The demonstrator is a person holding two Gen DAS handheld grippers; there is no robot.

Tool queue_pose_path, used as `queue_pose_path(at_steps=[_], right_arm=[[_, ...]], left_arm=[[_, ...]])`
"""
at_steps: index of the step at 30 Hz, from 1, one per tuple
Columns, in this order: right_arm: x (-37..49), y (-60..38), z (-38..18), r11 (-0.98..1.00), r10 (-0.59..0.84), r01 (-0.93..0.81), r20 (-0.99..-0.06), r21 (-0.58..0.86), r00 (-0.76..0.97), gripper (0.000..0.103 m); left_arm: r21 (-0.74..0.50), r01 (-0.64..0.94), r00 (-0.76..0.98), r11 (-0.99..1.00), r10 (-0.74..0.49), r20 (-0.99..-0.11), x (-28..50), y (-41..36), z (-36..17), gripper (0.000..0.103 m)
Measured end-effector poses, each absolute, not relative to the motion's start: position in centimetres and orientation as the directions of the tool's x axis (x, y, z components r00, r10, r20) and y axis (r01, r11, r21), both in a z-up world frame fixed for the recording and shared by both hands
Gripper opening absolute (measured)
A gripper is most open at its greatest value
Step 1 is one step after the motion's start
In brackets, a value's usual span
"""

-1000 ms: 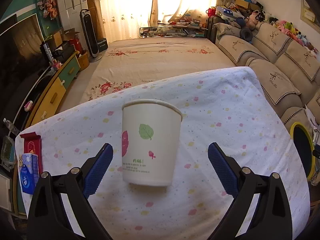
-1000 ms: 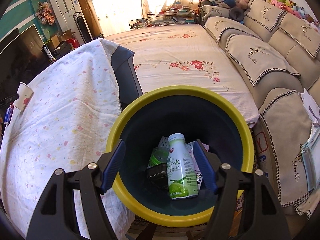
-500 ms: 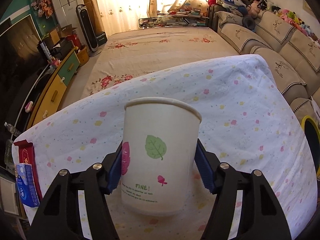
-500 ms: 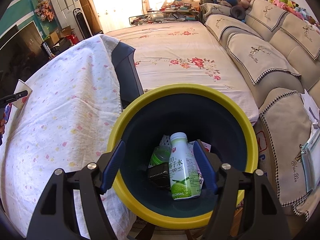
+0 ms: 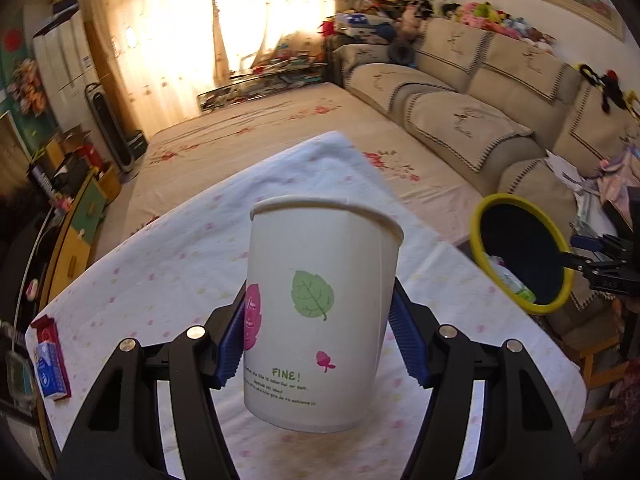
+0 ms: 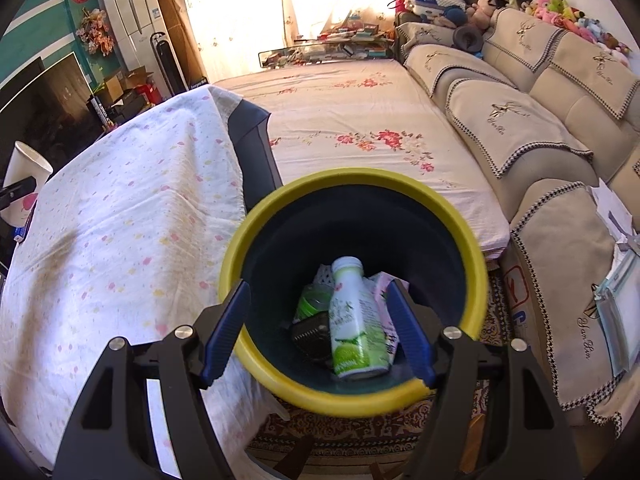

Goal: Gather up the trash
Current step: 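Carry the paper cup with the left tool into the bin and release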

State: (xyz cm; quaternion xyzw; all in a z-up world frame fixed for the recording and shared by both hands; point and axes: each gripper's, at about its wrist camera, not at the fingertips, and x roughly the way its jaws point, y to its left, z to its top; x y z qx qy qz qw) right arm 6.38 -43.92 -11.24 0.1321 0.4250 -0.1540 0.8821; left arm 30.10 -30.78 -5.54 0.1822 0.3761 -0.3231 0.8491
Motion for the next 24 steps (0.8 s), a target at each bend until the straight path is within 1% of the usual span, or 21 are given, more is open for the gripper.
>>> queue_pose_path(at_steps=[4, 7, 13, 17, 20, 22, 24], right_arm=[[3.6, -44.9, -10.7, 0.909, -0.189, 0.405, -0.774, 0.095, 0.605, 0.067], [1.5, -45.4, -10.2, 0.903, -0.214, 0.421, -0.763, 0.084, 0.610, 0.067], [-2.0, -46.6, -9.6, 0.887, -0.262, 0.458, -0.743, 0.067, 0.616, 0.069], [-3.5, -47.7, -9.7, 0.875, -0.265, 0.476, -0.741, 0.084, 0.618, 0.069], [-4.0, -48.1, -10.0, 0.870, -0.259, 0.483, -0.745, 0.095, 0.614, 0.069], [-4.3, -48.3, -10.1, 0.869, -0.257, 0.485, -0.748, 0.099, 0.612, 0.070], [-4.5, -48.3, -10.3, 0.867, -0.252, 0.487, -0.748, 0.107, 0.614, 0.070]], left_arm=[[0.061, 0.795, 0.432, 0.604, -0.492, -0.756, 24.4, -38.2, -4.7, 0.064], [0.058, 0.850, 0.376, 0.524, -0.526, -0.763, 21.1, -43.6, -4.8, 0.064], [0.052, 0.913, 0.276, 0.404, -0.522, -0.807, 16.5, -54.1, -7.4, 0.065], [0.041, 0.925, 0.237, 0.378, -0.488, -0.840, 16.8, -59.6, -10.1, 0.066], [0.031, 0.920, 0.224, 0.391, -0.459, -0.860, 18.1, -61.8, -12.4, 0.066], [0.036, 0.918, 0.227, 0.396, -0.446, -0.866, 18.4, -62.7, -13.3, 0.069], [0.046, 0.911, 0.243, 0.410, -0.443, -0.863, 18.8, -63.0, -13.8, 0.076]])
